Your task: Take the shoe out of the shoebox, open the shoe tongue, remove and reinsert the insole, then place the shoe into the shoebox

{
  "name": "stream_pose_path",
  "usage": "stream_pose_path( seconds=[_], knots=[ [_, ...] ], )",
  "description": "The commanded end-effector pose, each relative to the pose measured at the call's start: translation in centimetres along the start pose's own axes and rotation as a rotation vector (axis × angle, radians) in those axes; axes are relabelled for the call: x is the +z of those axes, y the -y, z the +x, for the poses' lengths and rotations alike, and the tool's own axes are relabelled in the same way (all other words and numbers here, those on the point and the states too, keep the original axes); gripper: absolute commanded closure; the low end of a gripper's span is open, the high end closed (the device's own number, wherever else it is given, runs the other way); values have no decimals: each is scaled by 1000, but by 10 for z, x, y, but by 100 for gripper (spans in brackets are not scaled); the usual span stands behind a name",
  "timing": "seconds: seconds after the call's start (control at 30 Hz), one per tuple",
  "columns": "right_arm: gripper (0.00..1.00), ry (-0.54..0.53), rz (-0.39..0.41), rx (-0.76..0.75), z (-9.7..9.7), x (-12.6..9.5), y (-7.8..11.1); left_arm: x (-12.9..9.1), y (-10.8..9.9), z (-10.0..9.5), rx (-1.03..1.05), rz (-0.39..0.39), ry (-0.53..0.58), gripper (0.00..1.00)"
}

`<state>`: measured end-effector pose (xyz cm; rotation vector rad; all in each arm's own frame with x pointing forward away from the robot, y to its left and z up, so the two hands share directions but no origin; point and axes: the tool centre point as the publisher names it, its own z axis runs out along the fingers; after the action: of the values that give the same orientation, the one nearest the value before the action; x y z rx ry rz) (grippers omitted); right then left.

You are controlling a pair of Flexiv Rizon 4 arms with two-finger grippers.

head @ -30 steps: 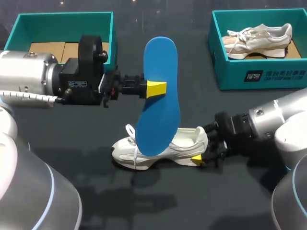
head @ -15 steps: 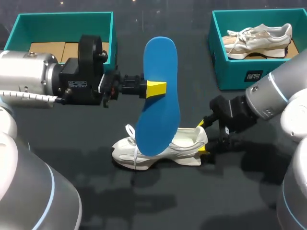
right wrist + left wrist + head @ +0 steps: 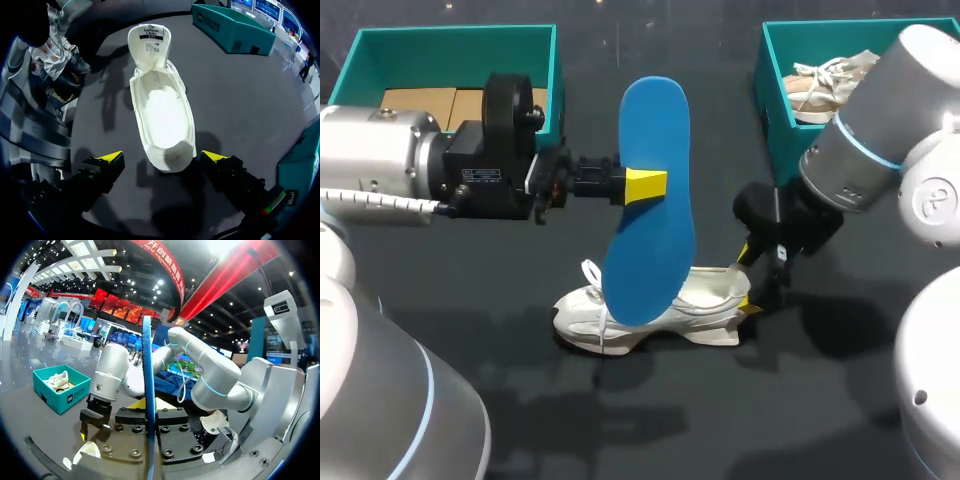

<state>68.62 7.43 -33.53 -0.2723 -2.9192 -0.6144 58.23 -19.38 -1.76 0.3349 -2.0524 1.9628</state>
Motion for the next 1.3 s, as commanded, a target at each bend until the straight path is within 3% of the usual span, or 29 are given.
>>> stream_pose_path(
  seconds=[0.03, 0.37, 0.8, 1.3],
  knots=[
    [0, -4, 247, 9, -4, 0, -5, 2, -1, 0, 0, 2, 0, 100],
    [0, 1, 336, 4, -3, -6, -13, 2, -1, 0, 0, 2, 0, 100],
    [0, 41, 365, -6, 2, -8, -32, 2, -1, 0, 0, 2, 0, 100],
    [0, 58, 427, -83, -24, 10, -76, 2, -1, 0, 0, 2, 0, 100]
  ],
)
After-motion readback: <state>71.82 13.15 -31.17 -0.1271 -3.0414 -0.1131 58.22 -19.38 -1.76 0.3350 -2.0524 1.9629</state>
